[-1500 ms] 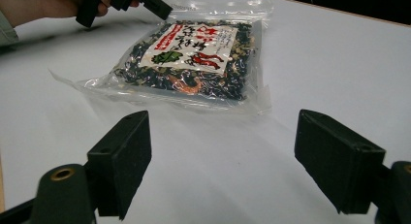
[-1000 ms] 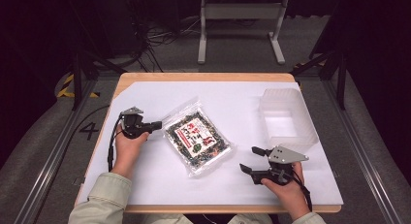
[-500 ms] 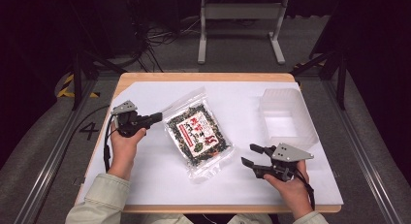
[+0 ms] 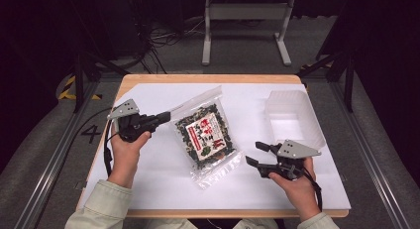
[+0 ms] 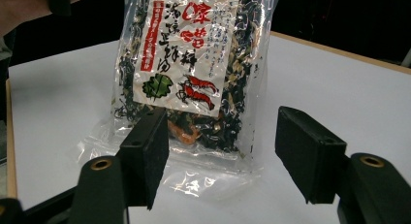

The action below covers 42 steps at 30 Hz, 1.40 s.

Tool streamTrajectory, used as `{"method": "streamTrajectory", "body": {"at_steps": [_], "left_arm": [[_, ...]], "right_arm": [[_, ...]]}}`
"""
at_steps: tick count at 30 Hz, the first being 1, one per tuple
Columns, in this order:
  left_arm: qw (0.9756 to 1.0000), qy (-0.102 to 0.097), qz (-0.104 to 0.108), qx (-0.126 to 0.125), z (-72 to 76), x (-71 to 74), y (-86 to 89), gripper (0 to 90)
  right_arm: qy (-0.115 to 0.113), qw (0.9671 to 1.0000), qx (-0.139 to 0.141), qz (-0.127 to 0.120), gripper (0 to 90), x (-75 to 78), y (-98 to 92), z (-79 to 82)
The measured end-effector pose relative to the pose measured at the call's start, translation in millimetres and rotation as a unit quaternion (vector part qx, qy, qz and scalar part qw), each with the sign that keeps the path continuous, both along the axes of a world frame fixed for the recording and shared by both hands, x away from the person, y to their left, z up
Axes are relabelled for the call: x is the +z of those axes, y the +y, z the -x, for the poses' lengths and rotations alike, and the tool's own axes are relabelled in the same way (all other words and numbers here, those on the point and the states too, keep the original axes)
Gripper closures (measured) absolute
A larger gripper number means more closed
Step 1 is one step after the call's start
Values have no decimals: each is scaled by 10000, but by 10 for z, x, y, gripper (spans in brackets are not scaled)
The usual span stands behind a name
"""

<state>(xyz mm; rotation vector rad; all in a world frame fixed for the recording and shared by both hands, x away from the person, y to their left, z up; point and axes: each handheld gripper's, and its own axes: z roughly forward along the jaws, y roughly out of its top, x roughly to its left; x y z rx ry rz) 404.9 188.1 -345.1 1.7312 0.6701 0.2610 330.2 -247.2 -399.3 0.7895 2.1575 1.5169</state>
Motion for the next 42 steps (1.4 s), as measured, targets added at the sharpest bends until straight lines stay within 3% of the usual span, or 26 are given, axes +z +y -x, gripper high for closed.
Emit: {"method": "streamTrajectory", "body": {"at_steps": [10,15,23,32,36,42], "left_arm": [[9982,-510,61,-322,249,261,-125,894],[9970,-629,25,-446,331,331,-168,895],[9931,-929,-73,-712,498,427,-254,894],[9904,-1047,-137,-896,617,460,-318,893],[9889,-1060,-115,-1033,637,457,-339,893],[9882,-1061,-106,-1099,649,451,-363,892]], "right_arm": [[122,9993,344,-11,291,122,104,-114],[149,9989,445,-27,273,168,152,-195],[102,9982,590,-94,247,269,278,-341],[159,9965,813,-118,222,305,429,-513],[250,9943,1015,-199,215,267,481,-584],[217,9907,1343,-69,215,231,568,-609]]}}
